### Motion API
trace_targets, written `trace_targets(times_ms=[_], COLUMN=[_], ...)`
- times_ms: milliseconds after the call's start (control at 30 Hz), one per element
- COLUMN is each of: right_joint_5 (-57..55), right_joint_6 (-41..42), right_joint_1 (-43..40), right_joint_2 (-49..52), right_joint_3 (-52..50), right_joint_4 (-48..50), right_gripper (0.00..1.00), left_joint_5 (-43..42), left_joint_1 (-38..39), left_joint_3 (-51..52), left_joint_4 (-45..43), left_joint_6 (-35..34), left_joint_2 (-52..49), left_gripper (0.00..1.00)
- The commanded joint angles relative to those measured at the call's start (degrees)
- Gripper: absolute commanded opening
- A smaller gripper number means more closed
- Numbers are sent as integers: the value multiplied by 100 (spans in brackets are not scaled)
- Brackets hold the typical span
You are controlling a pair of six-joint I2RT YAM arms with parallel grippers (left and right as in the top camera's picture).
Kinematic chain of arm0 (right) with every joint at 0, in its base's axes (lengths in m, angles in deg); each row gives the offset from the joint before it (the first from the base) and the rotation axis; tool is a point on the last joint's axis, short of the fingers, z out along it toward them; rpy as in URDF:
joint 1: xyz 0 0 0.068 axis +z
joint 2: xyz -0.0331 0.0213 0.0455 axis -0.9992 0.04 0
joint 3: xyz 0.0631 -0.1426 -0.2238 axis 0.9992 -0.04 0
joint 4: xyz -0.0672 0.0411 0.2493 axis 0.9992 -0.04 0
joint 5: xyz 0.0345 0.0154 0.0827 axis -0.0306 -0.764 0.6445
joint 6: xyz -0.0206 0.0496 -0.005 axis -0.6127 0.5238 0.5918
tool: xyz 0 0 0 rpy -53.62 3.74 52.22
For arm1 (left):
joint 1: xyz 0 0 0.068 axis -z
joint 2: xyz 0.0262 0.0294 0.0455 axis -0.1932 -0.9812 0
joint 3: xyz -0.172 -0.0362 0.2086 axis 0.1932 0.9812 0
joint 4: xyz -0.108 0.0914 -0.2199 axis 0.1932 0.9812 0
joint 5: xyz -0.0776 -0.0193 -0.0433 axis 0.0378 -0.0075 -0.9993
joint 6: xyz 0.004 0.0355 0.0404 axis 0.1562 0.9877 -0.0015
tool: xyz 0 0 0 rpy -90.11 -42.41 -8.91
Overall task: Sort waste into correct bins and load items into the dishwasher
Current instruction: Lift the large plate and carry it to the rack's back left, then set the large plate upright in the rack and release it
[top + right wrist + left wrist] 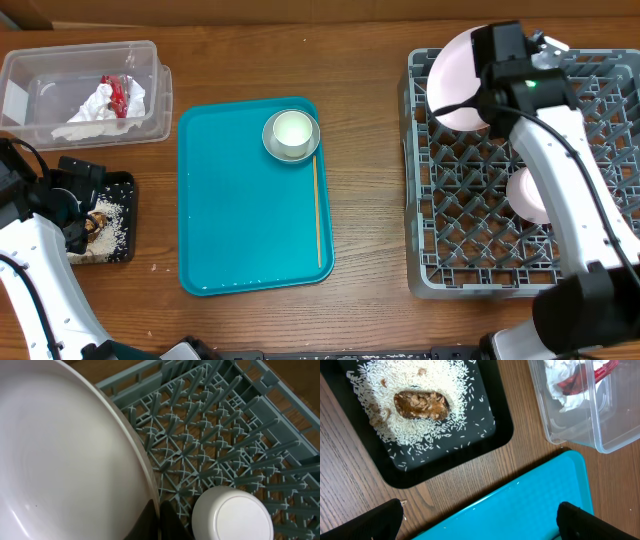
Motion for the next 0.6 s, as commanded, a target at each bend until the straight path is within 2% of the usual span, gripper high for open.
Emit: trace_targets(times_ms=[0,533,567], right_joint_5=[-280,-557,-551], right_joint_6=[-76,-83,-162], right_joint_1=[2,575,636], right_joint_2=[245,382,382], right_joint_3=[-11,-13,-11], right_joint_4=[39,-111,-114], right_gripper=[4,4,8], left_joint_5=[57,57,57], left_joint_1=[11,11,11], left_joint_3=[13,13,13], left_joint_4=[-7,-7,-7], left_joint_6=[-76,-79,-76], left_joint_2=[-7,-7,-7], left_gripper=[100,100,100])
